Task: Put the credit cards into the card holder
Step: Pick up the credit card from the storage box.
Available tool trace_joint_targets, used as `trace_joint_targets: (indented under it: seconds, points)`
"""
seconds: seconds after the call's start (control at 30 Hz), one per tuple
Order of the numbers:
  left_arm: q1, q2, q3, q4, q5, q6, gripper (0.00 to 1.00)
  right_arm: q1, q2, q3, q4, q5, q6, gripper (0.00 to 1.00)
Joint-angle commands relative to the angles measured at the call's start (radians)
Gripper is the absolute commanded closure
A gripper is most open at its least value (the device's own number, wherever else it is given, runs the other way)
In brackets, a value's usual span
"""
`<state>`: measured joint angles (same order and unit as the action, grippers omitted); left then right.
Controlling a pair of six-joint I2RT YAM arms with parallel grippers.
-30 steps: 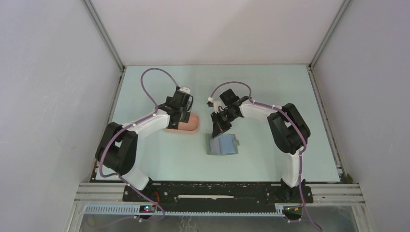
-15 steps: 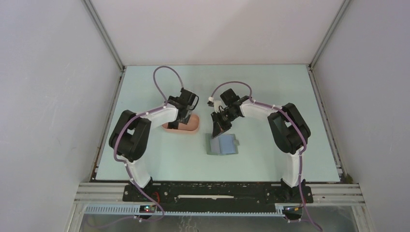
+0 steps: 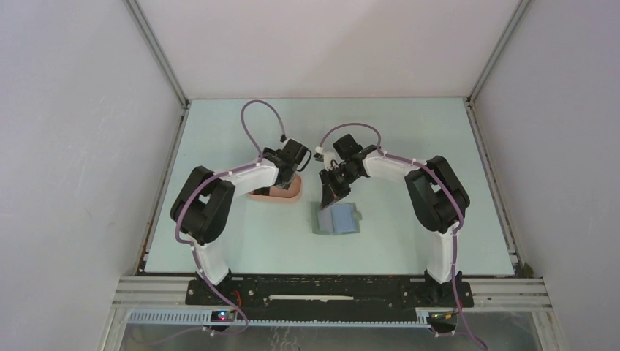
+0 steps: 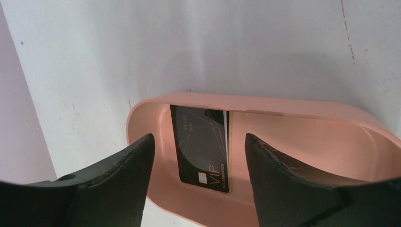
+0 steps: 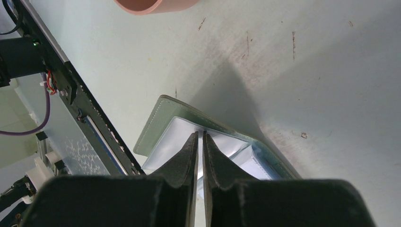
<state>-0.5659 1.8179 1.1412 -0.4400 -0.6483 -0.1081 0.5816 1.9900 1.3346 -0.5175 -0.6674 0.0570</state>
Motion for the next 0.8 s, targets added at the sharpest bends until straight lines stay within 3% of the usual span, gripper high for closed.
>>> trace_joint_targets:
  seconds: [0.0, 0.3, 0.77]
  points:
    - [-0.003, -0.054, 0.029, -0.011, -0.022, -0.164, 0.28, -0.006, -0.046, 0.043, -0.004, -0.017, -0.013, 0.85]
    - [0.003, -0.056, -0.012, 0.036, 0.028, -0.211, 0.3, -0.006, -0.049, 0.044, -0.004, -0.018, -0.011, 0.85]
    - [0.025, 0.008, 0.001, 0.023, 0.016, -0.222, 0.44, -0.006, -0.056, 0.043, -0.005, -0.021, -0.008, 0.85]
